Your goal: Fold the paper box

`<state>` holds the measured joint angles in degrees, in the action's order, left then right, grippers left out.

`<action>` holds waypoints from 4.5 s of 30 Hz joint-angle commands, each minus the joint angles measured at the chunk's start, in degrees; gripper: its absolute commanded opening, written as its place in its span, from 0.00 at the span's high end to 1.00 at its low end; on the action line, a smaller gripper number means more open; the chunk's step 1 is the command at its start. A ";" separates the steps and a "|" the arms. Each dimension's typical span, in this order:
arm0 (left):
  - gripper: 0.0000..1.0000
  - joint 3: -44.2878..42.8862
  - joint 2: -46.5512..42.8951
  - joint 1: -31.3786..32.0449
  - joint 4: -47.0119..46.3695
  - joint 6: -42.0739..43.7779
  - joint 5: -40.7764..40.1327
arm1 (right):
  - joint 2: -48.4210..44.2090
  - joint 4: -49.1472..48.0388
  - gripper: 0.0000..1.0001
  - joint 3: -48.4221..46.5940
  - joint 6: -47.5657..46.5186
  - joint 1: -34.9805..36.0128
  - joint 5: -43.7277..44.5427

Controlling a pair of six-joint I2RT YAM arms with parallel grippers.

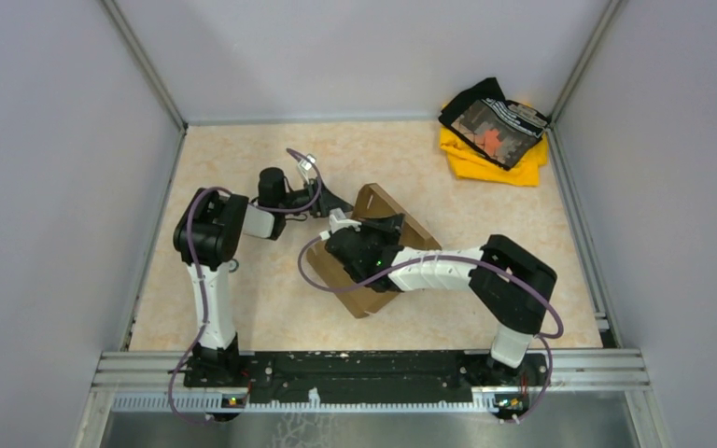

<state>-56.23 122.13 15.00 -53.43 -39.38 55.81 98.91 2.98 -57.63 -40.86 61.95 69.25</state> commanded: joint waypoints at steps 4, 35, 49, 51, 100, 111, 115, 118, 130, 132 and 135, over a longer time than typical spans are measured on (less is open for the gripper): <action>0.29 3.05 -1.85 -0.07 -5.56 1.26 1.37 | 1.05 0.54 1.00 0.13 2.51 1.39 1.97; 0.29 3.15 -3.48 3.82 0.92 11.46 -6.92 | 2.77 0.81 1.00 -1.51 3.07 2.69 2.25; 0.24 7.23 -4.33 3.56 -7.89 10.65 -2.92 | 3.11 0.44 1.00 -1.75 2.99 2.75 2.16; 0.24 7.61 -4.03 3.39 -9.86 9.92 -1.93 | 3.23 0.36 1.00 -1.71 2.98 2.74 2.24; 0.25 2.61 8.30 -5.08 -45.73 -19.00 8.59 | 1.05 -22.53 1.00 5.75 -14.57 4.67 6.81; 0.42 0.48 6.04 -4.54 -19.22 -1.00 3.71 | 0.24 -26.25 1.00 6.29 -17.20 4.67 6.57; 0.43 -0.02 6.62 -3.66 -18.16 0.40 3.96 | 0.24 -26.66 1.00 6.39 -17.28 4.67 6.42; 0.43 0.87 6.68 -3.13 -21.40 -0.80 4.78 | 0.13 -27.14 1.00 6.77 -17.17 4.67 6.21; 0.41 1.39 6.91 -2.17 -25.47 -2.39 6.11 | -2.07 -19.88 1.00 6.44 -9.02 4.67 2.77; 0.41 1.38 6.46 -2.17 -24.78 -1.81 5.88 | -2.74 -17.75 1.00 6.30 -7.25 4.61 2.00; 0.41 0.84 6.04 -2.26 -22.64 -0.79 5.42 | -3.12 -17.62 1.00 6.88 -7.20 4.58 1.58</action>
<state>-54.46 129.54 12.49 -76.40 -42.35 60.69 99.02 -16.10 -50.98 -51.48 65.95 72.36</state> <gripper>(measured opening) 0.585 0.005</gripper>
